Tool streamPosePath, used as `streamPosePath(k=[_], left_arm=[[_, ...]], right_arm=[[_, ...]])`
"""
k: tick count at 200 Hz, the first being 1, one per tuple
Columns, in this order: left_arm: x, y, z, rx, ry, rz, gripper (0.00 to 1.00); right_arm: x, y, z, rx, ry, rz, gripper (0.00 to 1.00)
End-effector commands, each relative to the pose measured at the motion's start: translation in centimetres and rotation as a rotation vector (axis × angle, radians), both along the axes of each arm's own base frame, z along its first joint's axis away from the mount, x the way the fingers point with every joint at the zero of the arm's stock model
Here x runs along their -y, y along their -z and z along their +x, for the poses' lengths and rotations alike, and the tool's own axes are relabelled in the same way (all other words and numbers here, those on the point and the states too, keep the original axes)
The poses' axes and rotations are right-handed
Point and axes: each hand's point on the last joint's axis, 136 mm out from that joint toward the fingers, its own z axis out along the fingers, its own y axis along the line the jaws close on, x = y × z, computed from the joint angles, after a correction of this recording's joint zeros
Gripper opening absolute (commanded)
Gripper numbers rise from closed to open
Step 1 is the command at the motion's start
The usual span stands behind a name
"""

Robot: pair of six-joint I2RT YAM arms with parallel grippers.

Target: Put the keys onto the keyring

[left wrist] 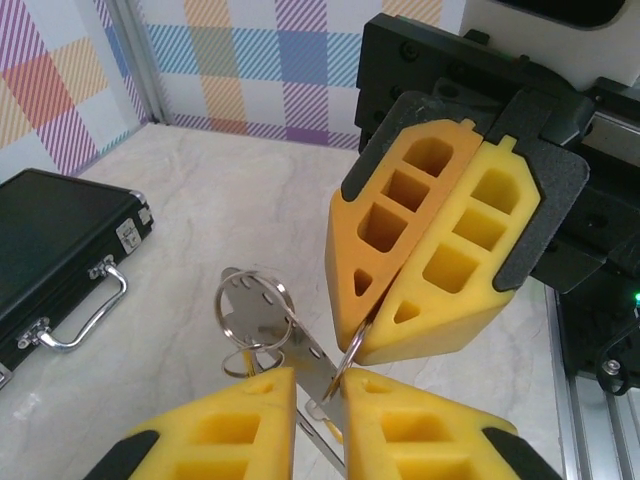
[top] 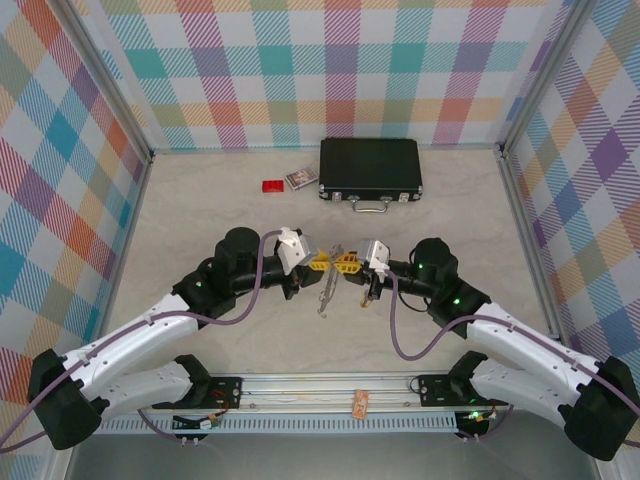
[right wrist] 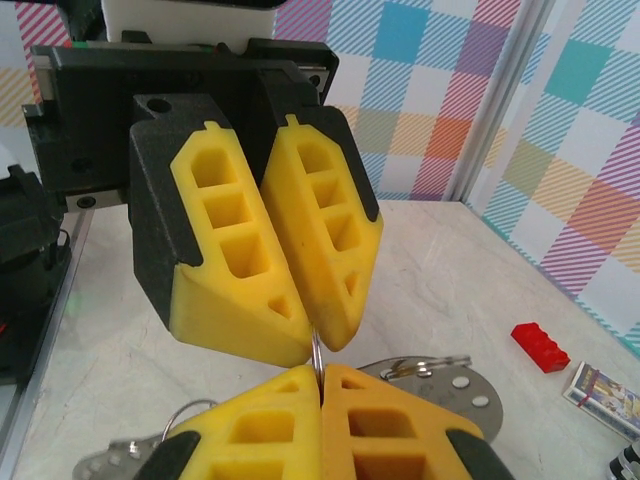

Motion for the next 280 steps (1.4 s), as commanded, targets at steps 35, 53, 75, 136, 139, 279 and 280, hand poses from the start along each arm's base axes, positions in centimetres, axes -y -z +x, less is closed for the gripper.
streamPosePath(k=[35,53,75,136,139,279,280], left_arm=[[0.5,-1.4,-0.7,0.028,0.037,-0.064,0.13],[0.6,-1.4,-0.8,0.025,0.044,-0.07,0.12],[0.6,-1.5,-0.8,0.027,0.046,-0.082,0.11],[1.1,-1.6,-1.1,0.015,0.078,-0.099,0.0],[1.1,-1.6,-1.1,0.015,0.076,-0.099,0.0],[-2.9,-2.5,1.7,0.349,-0.203,0.049,0.0],[-2.9,-2.5,1.7,0.352,-0.205,0.051,0.0]], right_arm=[[0.2,-2.5,-0.7,0.023,-0.025,0.108,0.0],[0.3,-2.6,-0.7,0.015,-0.025,0.119,0.0],[0.3,-2.8,-0.7,0.01,-0.027,0.131,0.0],[0.4,-2.9,-0.8,0.001,-0.032,0.142,0.0],[0.4,-2.8,-0.8,0.001,-0.032,0.141,0.0],[3.8,-0.2,0.9,-0.008,0.208,0.032,0.49],[3.8,-0.2,0.9,-0.008,0.208,0.032,0.49]])
